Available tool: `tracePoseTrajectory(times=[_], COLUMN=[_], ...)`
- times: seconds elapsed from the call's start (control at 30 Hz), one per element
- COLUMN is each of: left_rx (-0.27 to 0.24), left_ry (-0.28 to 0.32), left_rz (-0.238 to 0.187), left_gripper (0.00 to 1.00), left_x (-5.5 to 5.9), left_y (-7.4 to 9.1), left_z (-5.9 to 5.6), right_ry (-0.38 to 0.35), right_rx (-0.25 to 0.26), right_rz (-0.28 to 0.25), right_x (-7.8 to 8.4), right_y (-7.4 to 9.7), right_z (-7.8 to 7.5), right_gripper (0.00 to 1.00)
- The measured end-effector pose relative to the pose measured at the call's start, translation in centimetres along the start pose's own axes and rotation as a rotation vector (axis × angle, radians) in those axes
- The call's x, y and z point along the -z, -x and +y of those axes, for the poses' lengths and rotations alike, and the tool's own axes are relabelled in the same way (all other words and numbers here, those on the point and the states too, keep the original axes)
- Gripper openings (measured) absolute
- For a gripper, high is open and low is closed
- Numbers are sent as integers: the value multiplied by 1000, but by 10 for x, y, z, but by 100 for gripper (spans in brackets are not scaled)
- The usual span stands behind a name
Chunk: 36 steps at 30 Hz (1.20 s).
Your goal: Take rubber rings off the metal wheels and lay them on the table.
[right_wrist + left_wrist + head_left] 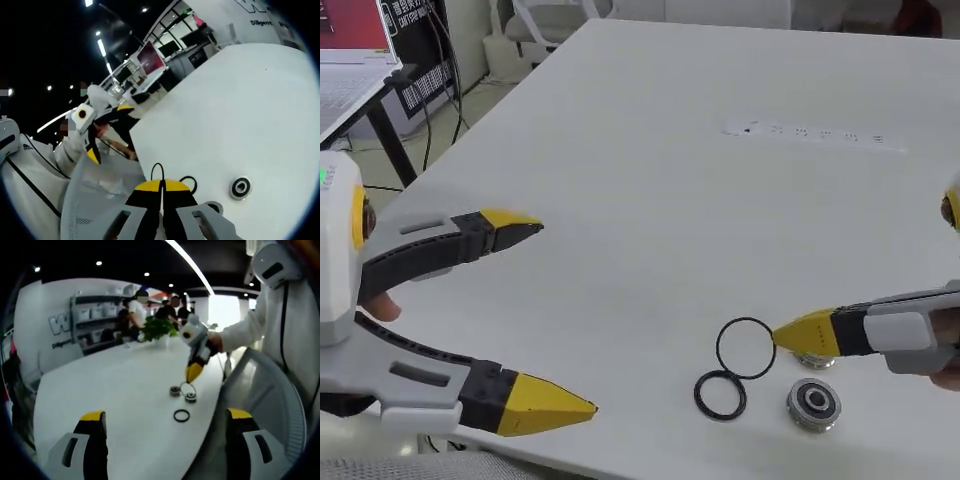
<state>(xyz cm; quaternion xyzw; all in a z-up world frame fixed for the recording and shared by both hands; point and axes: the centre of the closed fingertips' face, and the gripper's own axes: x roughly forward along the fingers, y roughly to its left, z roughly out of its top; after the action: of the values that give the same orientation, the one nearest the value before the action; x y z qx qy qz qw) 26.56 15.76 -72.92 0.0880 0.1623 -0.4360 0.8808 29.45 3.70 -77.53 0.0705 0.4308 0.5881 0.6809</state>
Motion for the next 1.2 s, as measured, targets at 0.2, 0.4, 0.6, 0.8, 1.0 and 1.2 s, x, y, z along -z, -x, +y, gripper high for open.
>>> tracePoseTrajectory(times=[0.2, 0.4, 0.6, 0.8, 1.0, 1.2], left_rx=[9, 9, 6, 4, 9, 12], left_ry=[6, 9, 10, 24, 28, 27], left_rz=[4, 7, 28, 23, 32, 39], left_gripper=[100, 100, 100, 100, 100, 100], left_x=[4, 6, 11, 12, 15, 17], left_y=[0, 0, 2, 1, -1, -3], left_z=[-2, -2, -2, -1, 0, 0], right_ry=[-1, -9, -27, -40, -44, -42], right_rx=[2, 16, 21, 24, 32, 56], right_rz=[31, 60, 83, 106, 131, 151], right_x=[6, 13, 19, 25, 32, 38], right_y=[-11, -21, -30, -36, -40, -43], right_z=[-4, -14, -22, -27, -33, -42], right_gripper=[0, 0, 0, 0, 0, 0])
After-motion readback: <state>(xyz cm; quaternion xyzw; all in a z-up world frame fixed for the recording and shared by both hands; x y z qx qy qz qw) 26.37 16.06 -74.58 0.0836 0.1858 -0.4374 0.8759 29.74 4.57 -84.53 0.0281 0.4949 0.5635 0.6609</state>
